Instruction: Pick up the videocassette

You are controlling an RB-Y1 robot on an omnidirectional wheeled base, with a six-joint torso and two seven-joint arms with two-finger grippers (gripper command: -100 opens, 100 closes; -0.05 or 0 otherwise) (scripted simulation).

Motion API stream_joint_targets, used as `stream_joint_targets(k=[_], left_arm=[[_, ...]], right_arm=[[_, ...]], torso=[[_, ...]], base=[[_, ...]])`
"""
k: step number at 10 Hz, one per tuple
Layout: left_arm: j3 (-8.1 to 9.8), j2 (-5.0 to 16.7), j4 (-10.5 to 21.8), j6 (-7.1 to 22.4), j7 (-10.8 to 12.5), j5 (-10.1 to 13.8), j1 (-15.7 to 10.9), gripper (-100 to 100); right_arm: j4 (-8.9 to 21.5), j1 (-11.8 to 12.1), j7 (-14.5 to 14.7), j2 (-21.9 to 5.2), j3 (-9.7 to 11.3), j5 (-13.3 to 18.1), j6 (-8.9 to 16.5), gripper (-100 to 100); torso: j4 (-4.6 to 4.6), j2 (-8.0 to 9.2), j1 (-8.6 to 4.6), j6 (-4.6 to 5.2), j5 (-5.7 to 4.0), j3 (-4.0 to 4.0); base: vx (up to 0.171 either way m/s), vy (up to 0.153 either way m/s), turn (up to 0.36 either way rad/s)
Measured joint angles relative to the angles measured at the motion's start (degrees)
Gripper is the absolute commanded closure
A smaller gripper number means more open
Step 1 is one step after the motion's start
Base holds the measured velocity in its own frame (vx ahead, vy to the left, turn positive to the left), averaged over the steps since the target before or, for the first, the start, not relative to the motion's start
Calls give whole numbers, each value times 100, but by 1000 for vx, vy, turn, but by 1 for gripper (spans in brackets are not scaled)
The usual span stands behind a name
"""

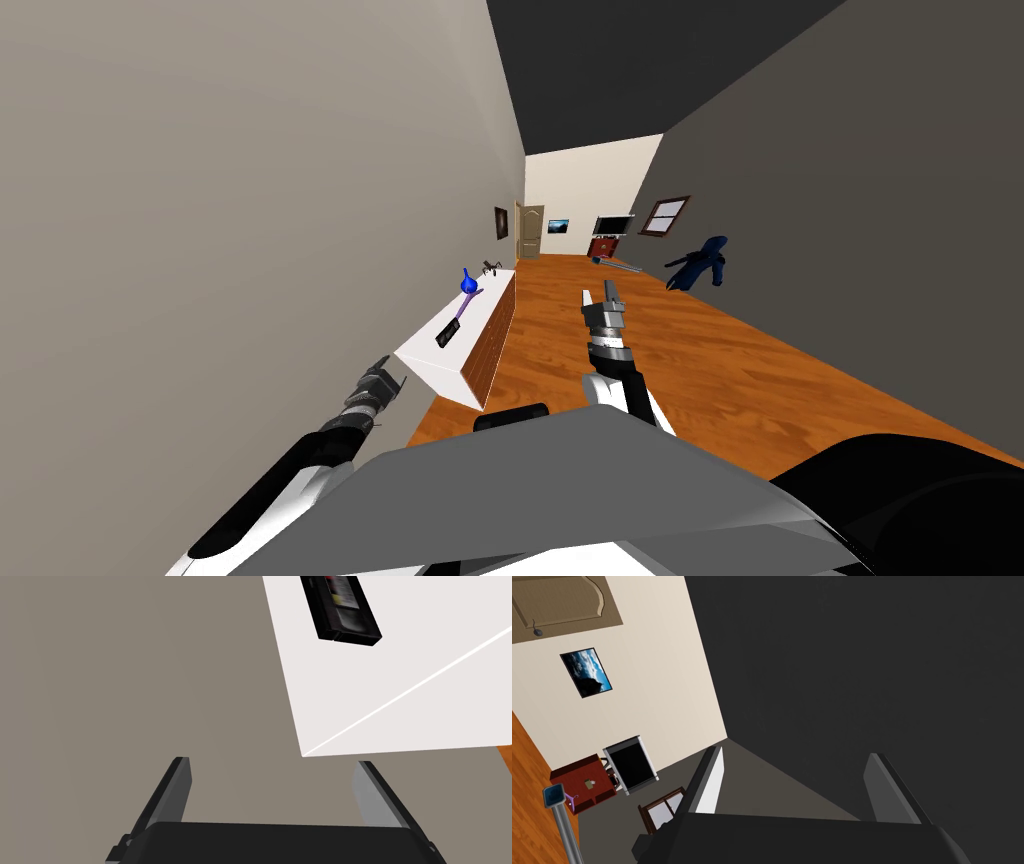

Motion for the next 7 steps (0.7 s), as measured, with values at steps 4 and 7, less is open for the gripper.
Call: stream_joint_targets(k=[4, 7], left_arm=[[199, 50, 123, 623, 270, 122, 62, -100], [386, 113, 214, 1086, 469, 222, 31, -100]], right_arm=[[0, 1, 0, 0, -1, 0, 0, 0], [0, 1, 0, 0, -1, 0, 0, 0]], torso=[[0, 1, 5, -4, 1, 0], [-1, 0, 5, -4, 1, -1]], base=[[31, -24, -65], [33, -20, -63]])
